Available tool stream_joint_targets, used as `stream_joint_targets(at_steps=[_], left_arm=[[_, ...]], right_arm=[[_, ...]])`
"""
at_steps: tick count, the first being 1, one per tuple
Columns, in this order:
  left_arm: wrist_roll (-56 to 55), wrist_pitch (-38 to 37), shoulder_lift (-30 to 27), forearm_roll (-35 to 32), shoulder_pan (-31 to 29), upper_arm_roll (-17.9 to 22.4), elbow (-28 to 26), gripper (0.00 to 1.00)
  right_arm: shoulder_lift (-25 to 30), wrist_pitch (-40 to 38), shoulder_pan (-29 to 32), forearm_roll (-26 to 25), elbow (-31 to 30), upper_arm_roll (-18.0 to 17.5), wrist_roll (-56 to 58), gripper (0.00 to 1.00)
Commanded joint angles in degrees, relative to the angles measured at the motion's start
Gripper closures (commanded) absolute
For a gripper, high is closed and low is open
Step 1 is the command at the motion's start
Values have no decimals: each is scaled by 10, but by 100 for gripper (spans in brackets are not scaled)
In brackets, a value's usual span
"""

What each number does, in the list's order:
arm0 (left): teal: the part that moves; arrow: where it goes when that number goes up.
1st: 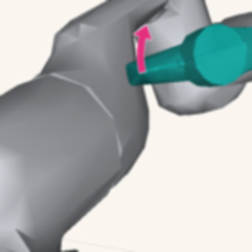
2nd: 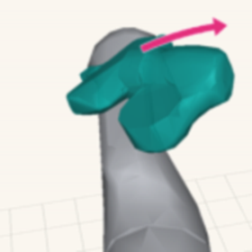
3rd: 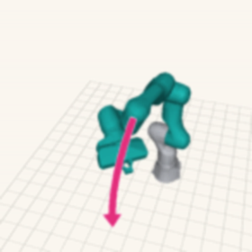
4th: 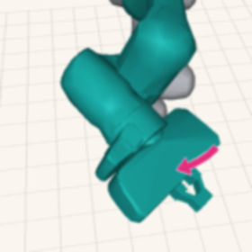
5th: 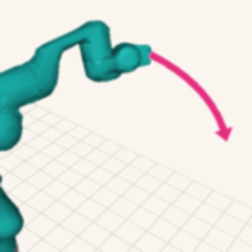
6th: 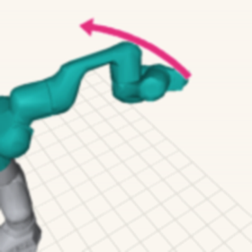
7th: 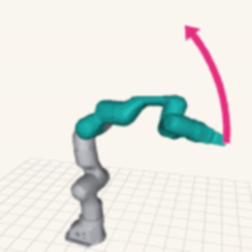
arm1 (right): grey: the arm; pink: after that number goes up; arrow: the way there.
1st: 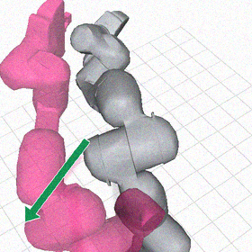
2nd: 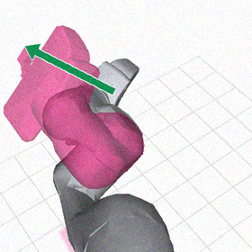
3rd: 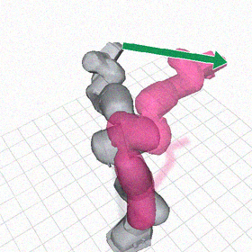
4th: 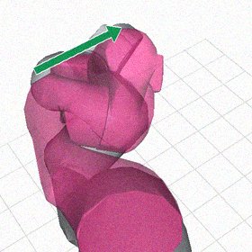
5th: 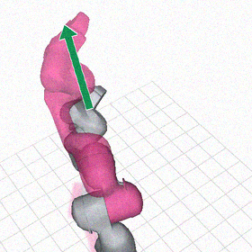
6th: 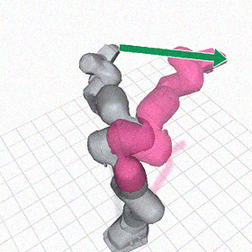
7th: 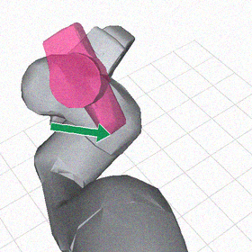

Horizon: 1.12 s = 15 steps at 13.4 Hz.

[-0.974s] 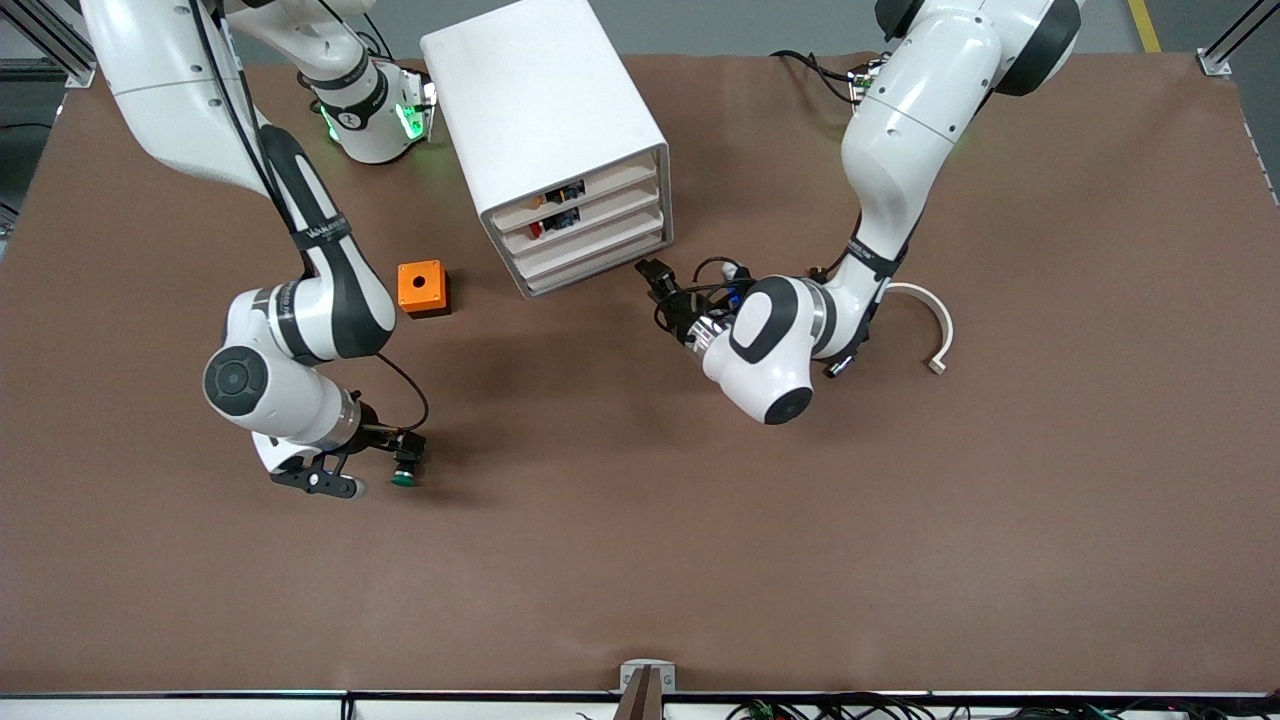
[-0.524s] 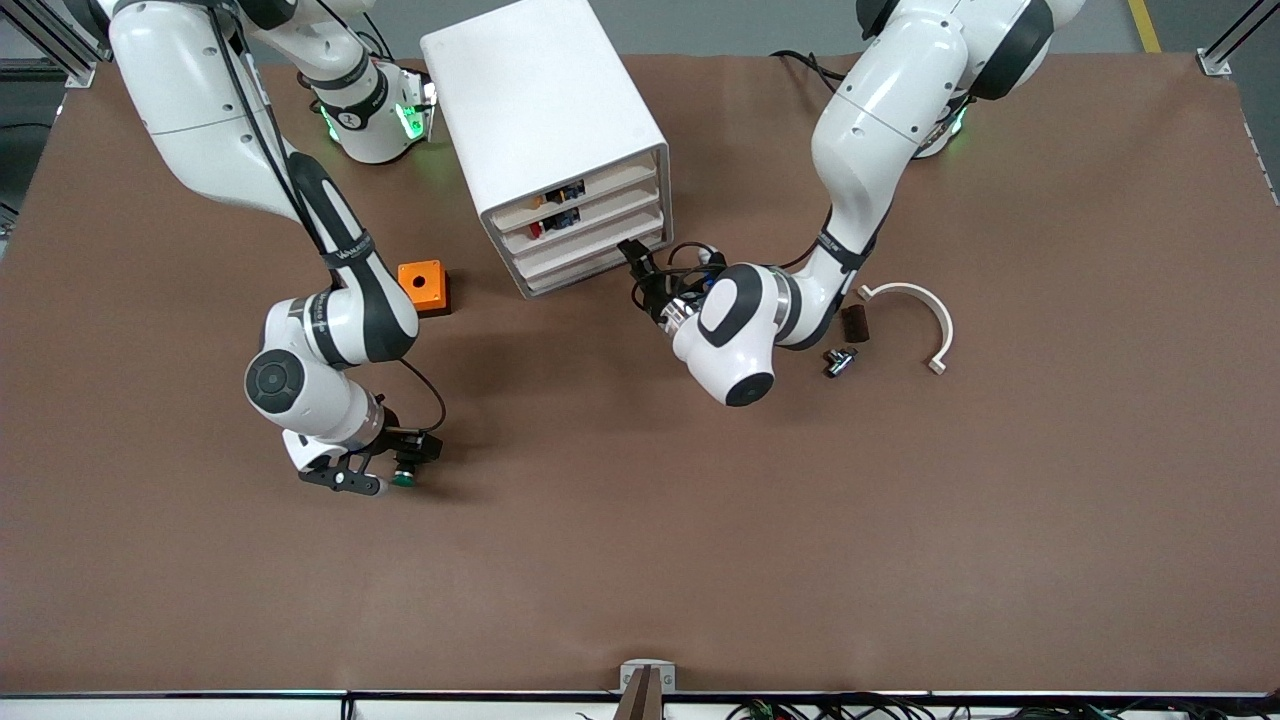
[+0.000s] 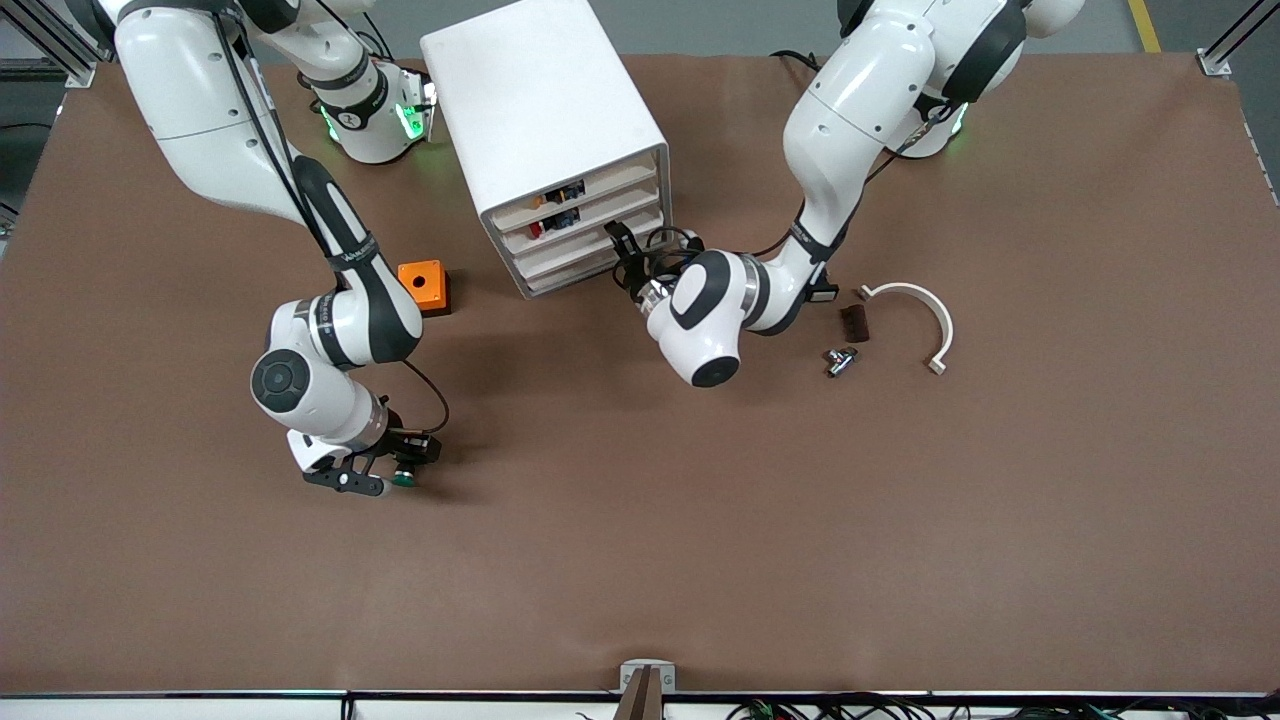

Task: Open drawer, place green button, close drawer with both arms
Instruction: 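Pull the drawer open with the left gripper while the right gripper lifts the button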

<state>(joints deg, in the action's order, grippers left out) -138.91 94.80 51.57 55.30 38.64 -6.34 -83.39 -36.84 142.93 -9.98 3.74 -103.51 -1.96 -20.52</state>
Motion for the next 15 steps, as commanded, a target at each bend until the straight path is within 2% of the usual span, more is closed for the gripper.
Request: stream_joint_targets(at_steps=[1, 3, 6, 8, 12, 13, 15], left_arm=[[14, 0, 6, 11, 0, 4, 11, 83], [28, 3, 6, 10, -1, 6, 11, 95], [77, 3, 5, 7, -36, 10, 25, 97], [119, 7, 6, 6, -62, 15, 33, 97], [195, 35, 14, 6, -75, 40, 39, 90], [204, 49, 15, 5, -75, 41, 39, 77], [218, 52, 14, 1, -72, 43, 39, 13]], right_arm=[[3, 0, 5, 0, -3, 0, -3, 61], [4, -1, 6, 0, -2, 0, -5, 77], [5, -3, 21, 0, 2, 1, -5, 94], [9, -19, 20, 2, 13, 1, -5, 97], [17, -138, 15, 0, 71, 1, -43, 98], [23, -144, 15, 0, 72, 1, -42, 98], [35, -165, 15, 0, 75, 1, -43, 98]])
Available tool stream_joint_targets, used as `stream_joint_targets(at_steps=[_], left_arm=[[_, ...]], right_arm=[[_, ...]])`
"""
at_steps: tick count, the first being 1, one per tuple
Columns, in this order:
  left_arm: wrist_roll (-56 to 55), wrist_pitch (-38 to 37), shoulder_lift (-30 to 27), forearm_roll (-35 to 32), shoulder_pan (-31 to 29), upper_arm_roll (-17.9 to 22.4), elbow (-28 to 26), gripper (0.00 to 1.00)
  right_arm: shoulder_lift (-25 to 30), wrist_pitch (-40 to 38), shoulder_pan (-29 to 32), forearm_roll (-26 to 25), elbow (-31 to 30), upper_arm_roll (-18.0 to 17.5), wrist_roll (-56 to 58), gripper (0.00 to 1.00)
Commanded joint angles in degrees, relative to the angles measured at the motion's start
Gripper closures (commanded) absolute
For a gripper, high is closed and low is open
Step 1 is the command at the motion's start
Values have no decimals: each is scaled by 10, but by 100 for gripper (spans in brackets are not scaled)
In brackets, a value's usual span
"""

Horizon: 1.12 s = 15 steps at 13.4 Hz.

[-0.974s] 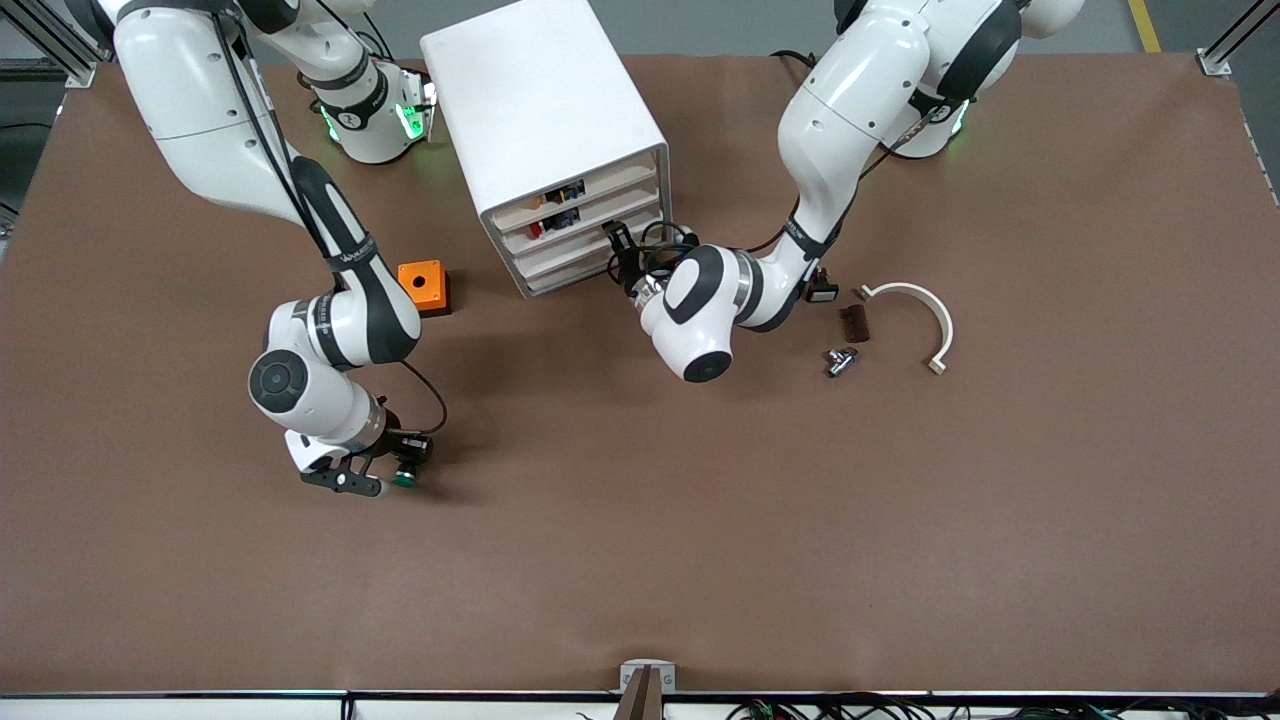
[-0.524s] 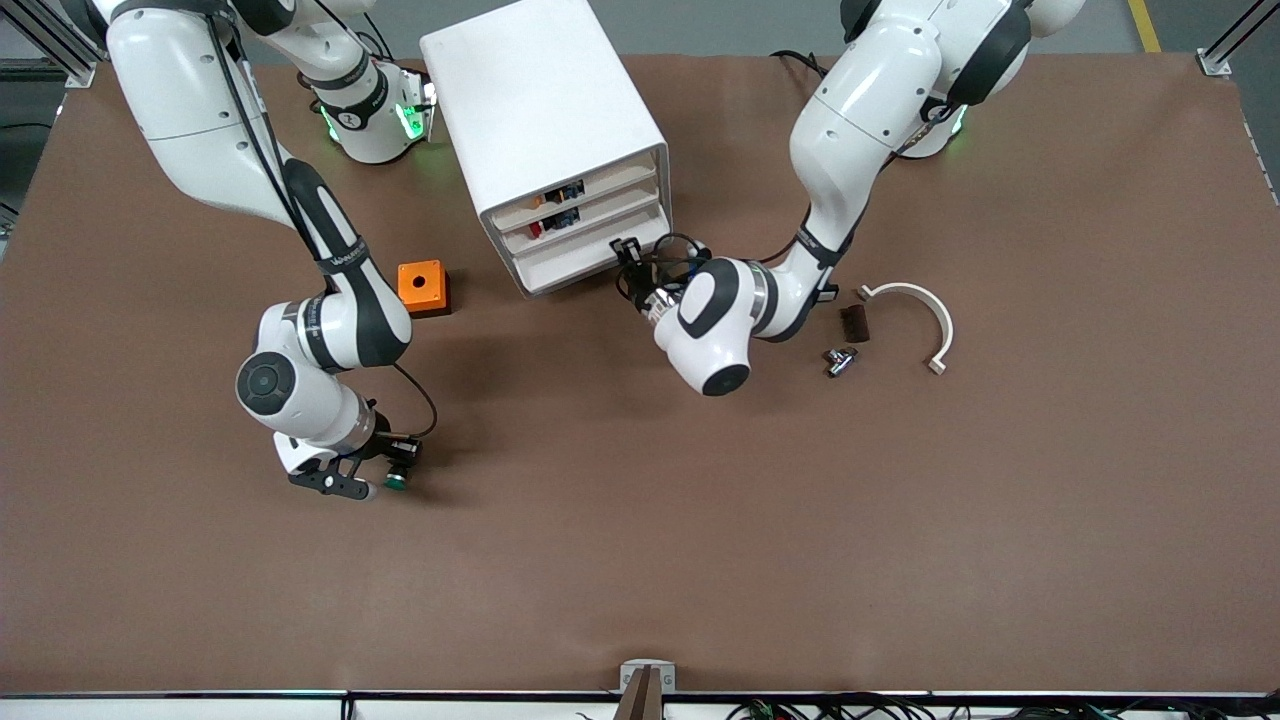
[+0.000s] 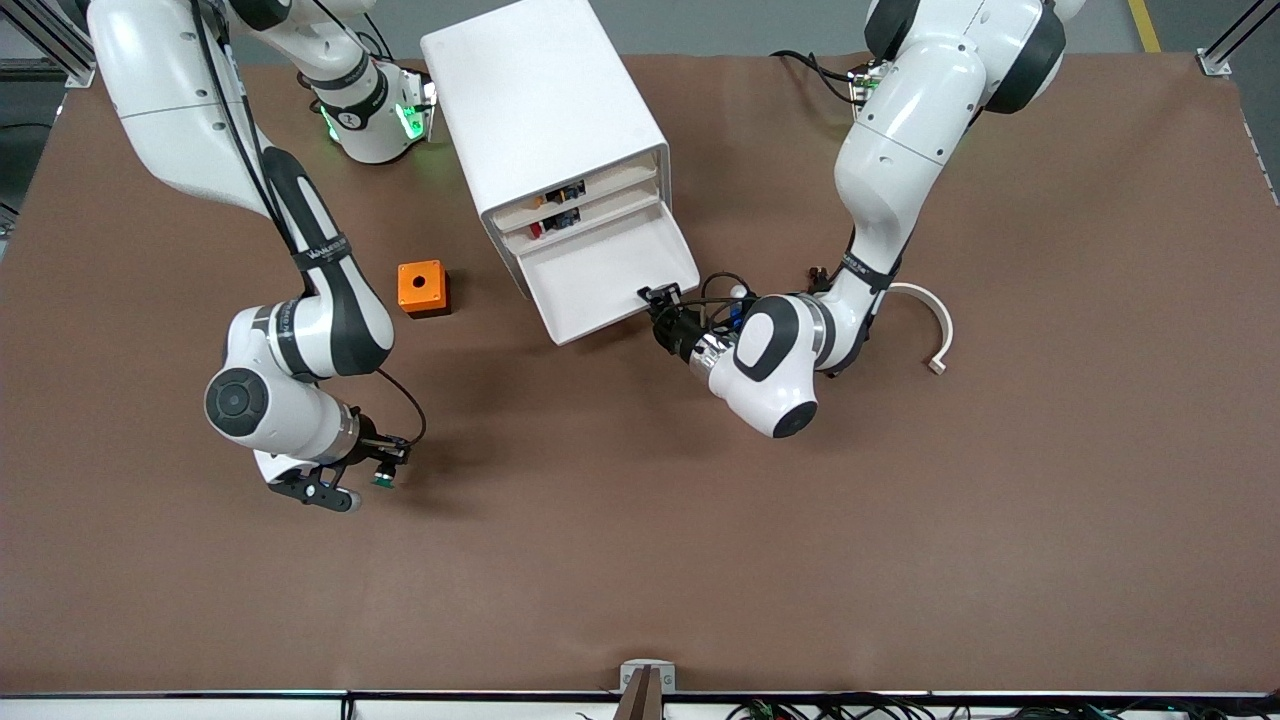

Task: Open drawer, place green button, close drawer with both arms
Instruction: 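Pull the drawer open with the left gripper while the right gripper lifts the button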

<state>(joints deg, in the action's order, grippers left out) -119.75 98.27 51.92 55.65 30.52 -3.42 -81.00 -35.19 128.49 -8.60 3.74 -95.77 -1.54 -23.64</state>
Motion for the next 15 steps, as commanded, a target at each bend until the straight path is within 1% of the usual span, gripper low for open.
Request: stream_joint_targets(at_steps=[1, 2, 5, 7, 8, 11, 15], left_arm=[[27, 18, 10, -10, 8, 14, 15, 1], [26, 18, 6, -21, 8, 15, 15, 1], [25, 17, -7, -82, 3, 29, 45, 1], [28, 17, -18, -140, -1, 40, 65, 0], [42, 17, -20, -169, -2, 41, 66, 0], [132, 11, -64, -250, -1, 41, 65, 0], [159, 10, -112, -373, -1, 35, 64, 0]], right_arm=[[25, -35, 1, 0, 1, -3, -16, 98], [32, -48, 0, 0, 4, -3, -24, 98], [61, -86, -7, -1, 5, -3, -44, 97], [75, -107, -12, -1, 5, -4, -68, 97], [83, -115, -16, -1, 5, -4, -76, 97], [96, -129, -43, -1, 5, -5, -167, 97], [116, -129, -102, -1, 0, -5, -333, 97]])
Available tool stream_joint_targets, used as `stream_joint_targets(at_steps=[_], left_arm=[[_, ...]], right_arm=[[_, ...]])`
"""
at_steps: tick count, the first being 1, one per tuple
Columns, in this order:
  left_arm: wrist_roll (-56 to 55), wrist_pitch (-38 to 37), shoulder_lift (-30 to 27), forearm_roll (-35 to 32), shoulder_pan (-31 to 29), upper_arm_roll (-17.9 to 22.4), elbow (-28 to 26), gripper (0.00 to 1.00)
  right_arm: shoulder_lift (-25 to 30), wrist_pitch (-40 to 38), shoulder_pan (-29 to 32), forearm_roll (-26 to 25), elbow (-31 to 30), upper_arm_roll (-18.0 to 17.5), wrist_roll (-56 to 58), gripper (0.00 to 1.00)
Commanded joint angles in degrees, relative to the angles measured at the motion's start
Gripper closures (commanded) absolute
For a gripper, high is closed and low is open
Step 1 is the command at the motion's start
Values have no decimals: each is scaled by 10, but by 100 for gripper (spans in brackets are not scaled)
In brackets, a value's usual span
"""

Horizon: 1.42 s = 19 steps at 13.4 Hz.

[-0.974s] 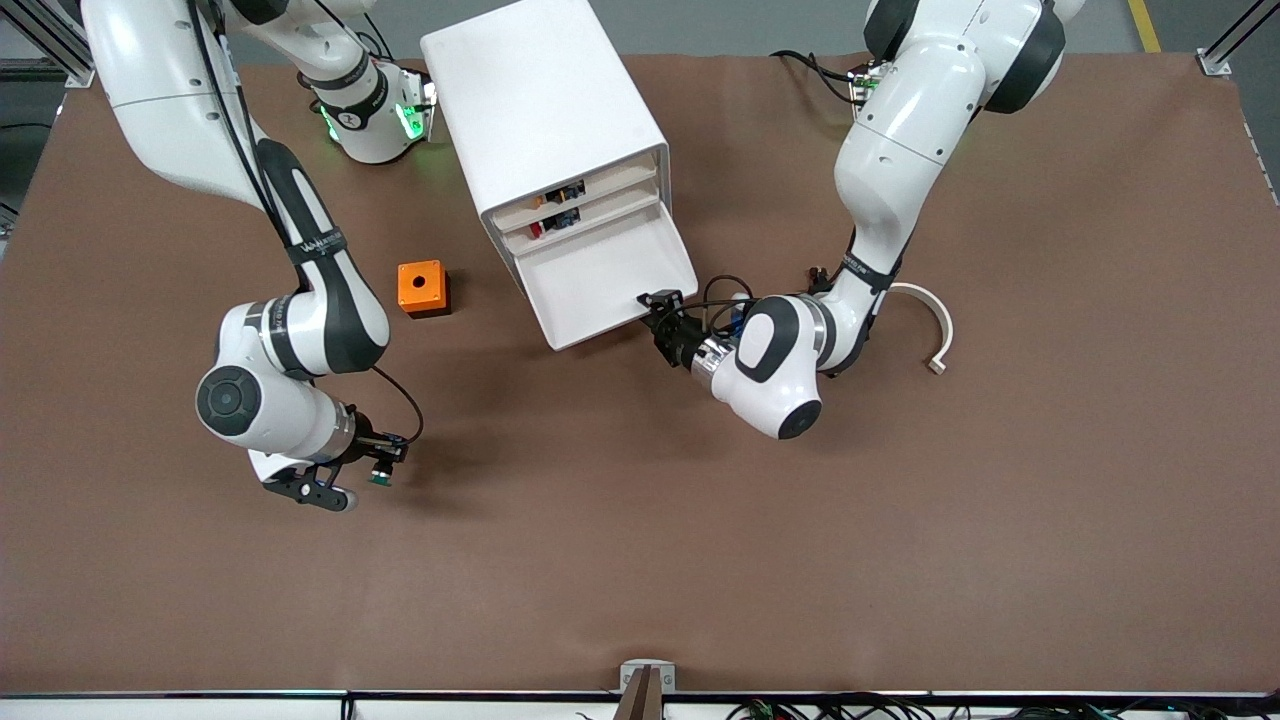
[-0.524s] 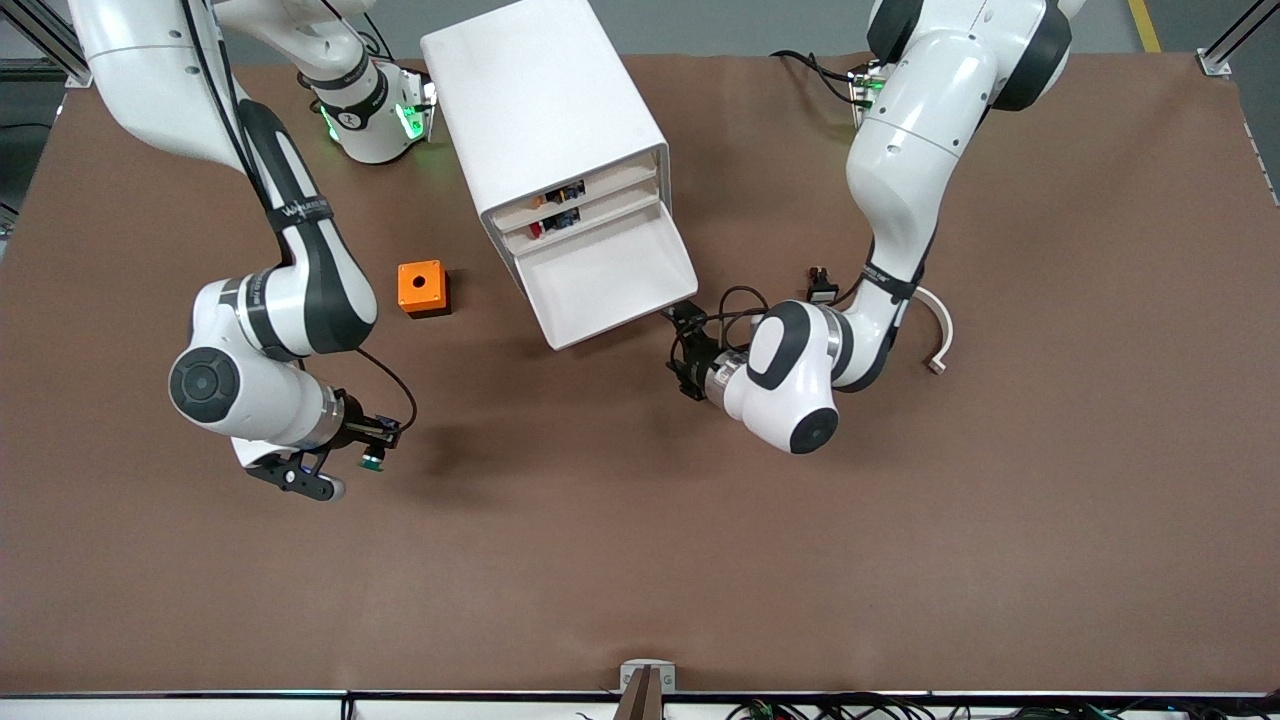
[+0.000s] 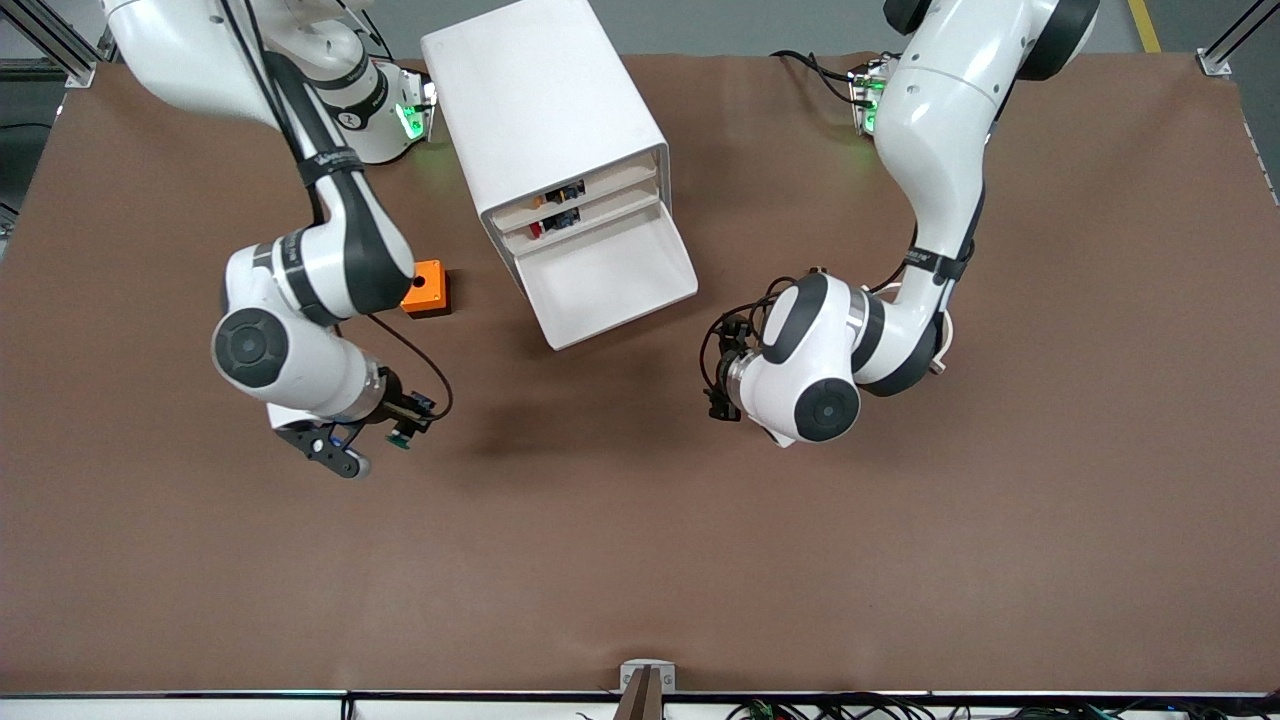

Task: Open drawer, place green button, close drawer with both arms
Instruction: 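Carry the green button over the open drawer with the right gripper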

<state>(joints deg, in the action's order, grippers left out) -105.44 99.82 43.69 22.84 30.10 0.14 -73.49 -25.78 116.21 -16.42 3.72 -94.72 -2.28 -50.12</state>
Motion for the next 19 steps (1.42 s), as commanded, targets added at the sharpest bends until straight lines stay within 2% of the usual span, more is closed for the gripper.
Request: stream_joint_targets(at_steps=[1, 6, 8, 12, 19], left_arm=[[34, -6, -42, -67, 2, -1, -11, 0], [246, -29, -95, -93, -17, 2, -13, 0], [255, -58, -116, -95, -29, 3, -13, 0], [318, -67, -128, -105, -32, 1, -14, 0], [328, -64, -98, -97, -21, -2, -18, 0]], right_arm=[[24, -11, -38, -1, -11, 3, -110, 97], [31, -15, -114, -4, -21, 3, -294, 96], [35, -17, -139, -4, -24, 3, -338, 96], [37, -14, -187, -4, -41, 3, -423, 96], [31, 18, -256, -4, -63, 3, -553, 95]])
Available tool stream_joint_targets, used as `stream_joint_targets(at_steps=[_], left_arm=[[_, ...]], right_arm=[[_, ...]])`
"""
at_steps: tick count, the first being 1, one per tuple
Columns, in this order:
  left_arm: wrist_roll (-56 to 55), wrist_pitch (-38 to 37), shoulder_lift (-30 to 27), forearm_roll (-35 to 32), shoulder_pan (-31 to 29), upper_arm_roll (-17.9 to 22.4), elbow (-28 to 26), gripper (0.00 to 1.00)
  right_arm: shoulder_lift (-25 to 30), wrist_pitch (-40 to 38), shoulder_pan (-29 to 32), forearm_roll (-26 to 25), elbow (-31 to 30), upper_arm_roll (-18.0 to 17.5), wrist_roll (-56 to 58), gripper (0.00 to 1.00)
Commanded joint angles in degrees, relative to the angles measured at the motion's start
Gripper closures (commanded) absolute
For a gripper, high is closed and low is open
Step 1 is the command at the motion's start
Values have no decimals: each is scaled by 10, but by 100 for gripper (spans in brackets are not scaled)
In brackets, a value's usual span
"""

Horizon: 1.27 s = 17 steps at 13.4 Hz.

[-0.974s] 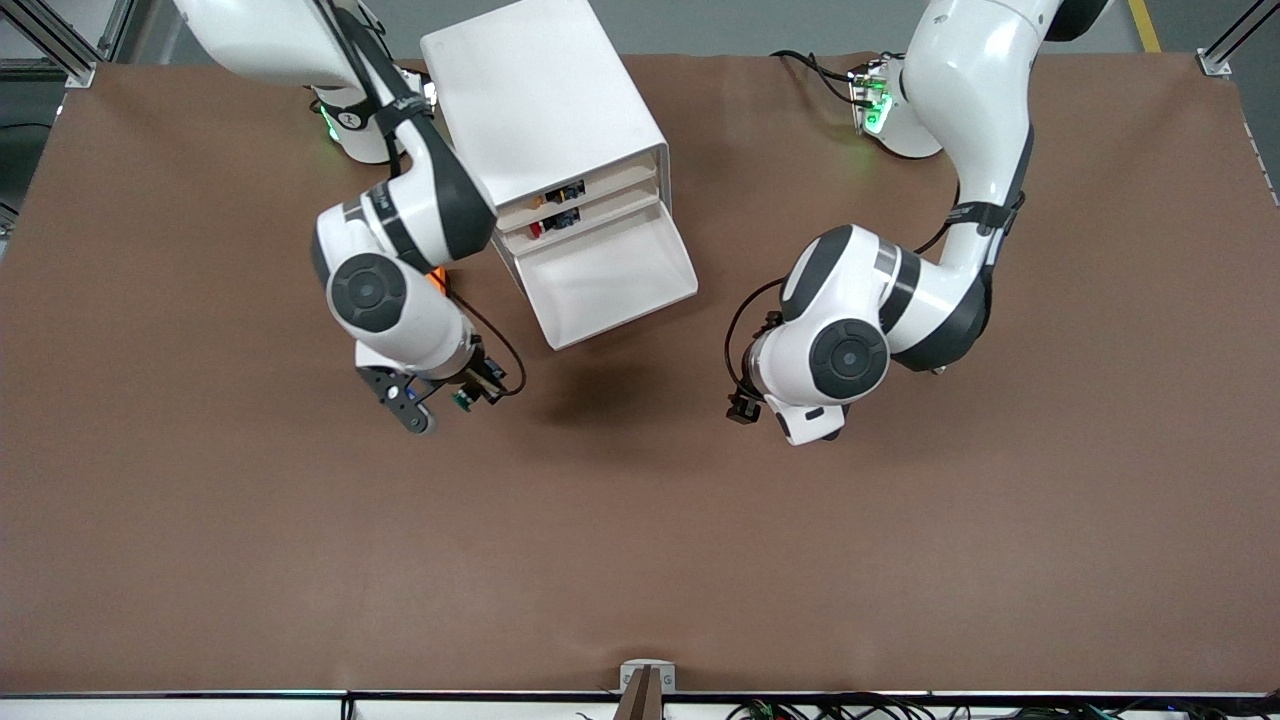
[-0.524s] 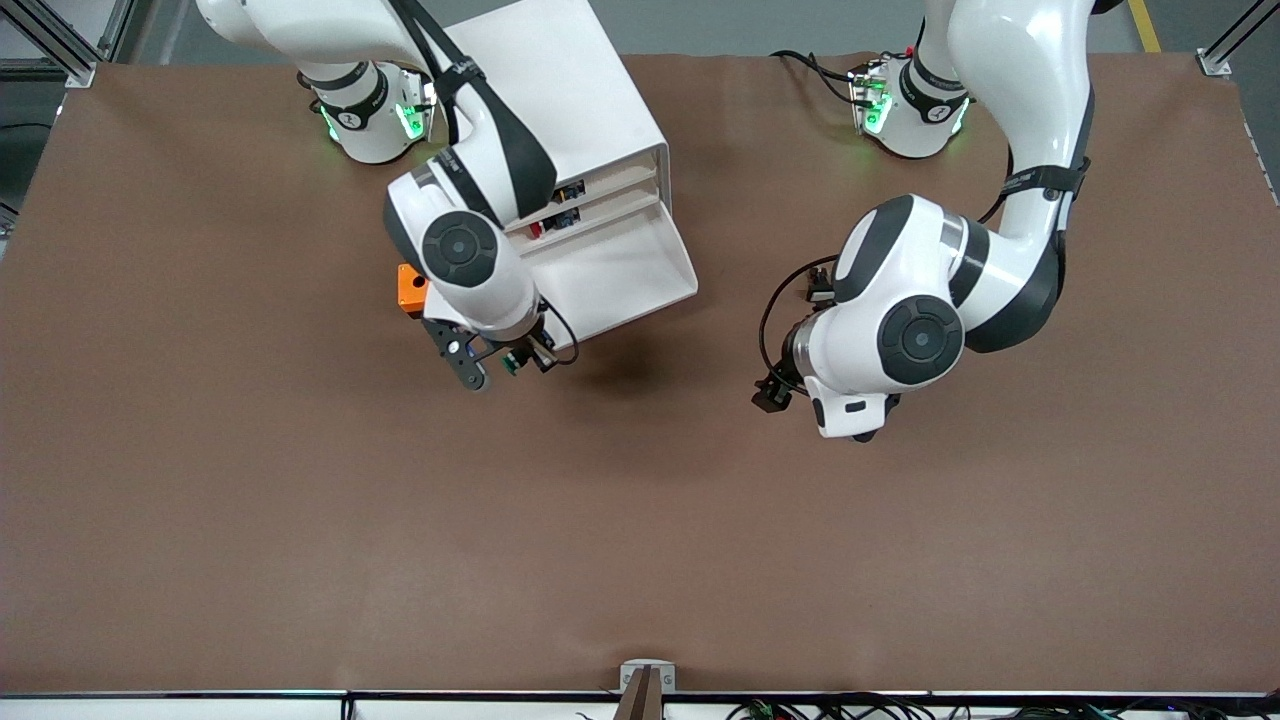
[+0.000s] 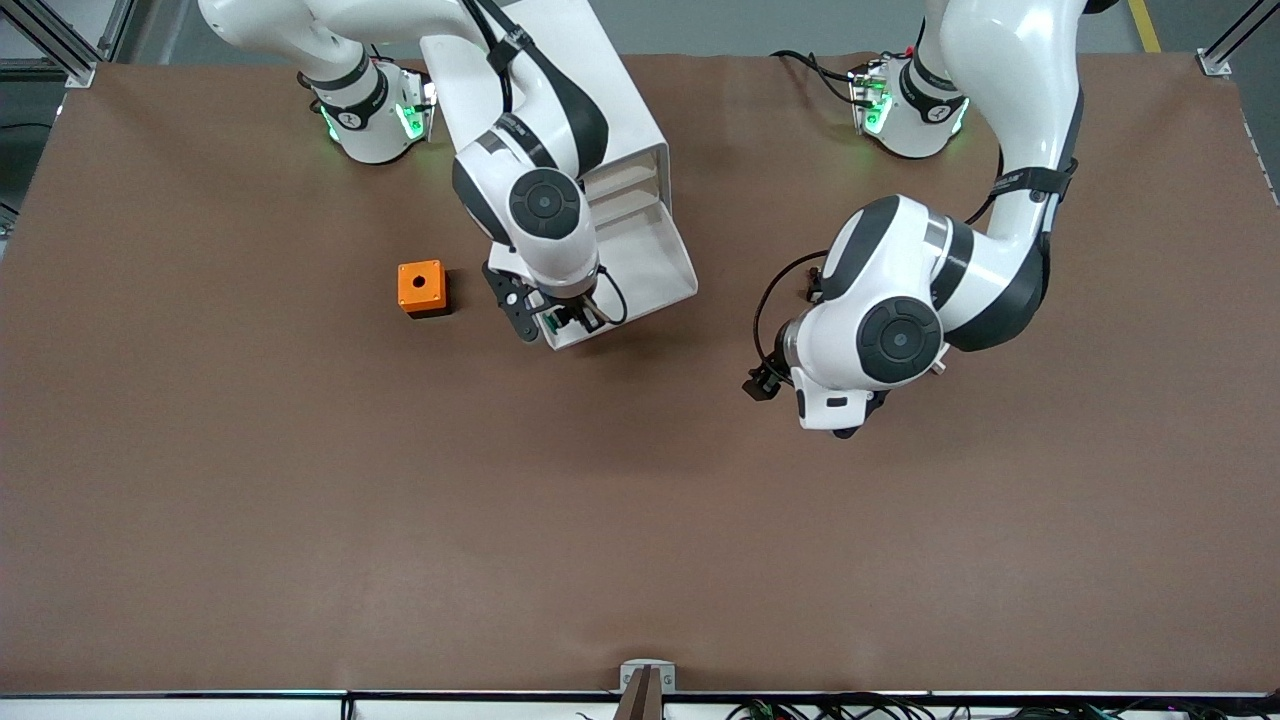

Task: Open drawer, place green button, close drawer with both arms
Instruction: 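Carry the green button over the open drawer with the right gripper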

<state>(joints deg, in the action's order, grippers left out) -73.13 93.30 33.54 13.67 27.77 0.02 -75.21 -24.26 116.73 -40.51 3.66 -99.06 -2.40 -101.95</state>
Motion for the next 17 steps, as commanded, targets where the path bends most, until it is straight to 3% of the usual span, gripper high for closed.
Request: stream_joint_targets(at_steps=[1, 6, 8, 9, 11, 12, 17], left_arm=[[5, 1, 5, -5, 3, -2, -1, 0], [4, 6, 24, -4, 12, -3, -2, 0], [3, 6, 34, 8, 12, -3, -2, 0], [2, 6, 38, 20, 12, -3, -2, 0], [-1, 6, 45, 29, 12, -3, -2, 0], [-2, 6, 49, 36, 14, -3, -2, 0], [-3, 17, 85, 41, 42, -3, -2, 0]], right_arm=[[11, 18, -17, -3, -19, 4, -46, 95], [-15, 60, -36, -17, -18, 5, -126, 84], [-24, 61, -42, -26, -14, 5, -139, 76], [-25, 61, -40, -25, -14, 4, -139, 60], [-26, 61, -40, -24, -11, 4, -138, 9], [-26, 55, -40, -27, -4, 5, -136, 0], [-12, 19, 1, -42, 26, 6, -73, 0]])
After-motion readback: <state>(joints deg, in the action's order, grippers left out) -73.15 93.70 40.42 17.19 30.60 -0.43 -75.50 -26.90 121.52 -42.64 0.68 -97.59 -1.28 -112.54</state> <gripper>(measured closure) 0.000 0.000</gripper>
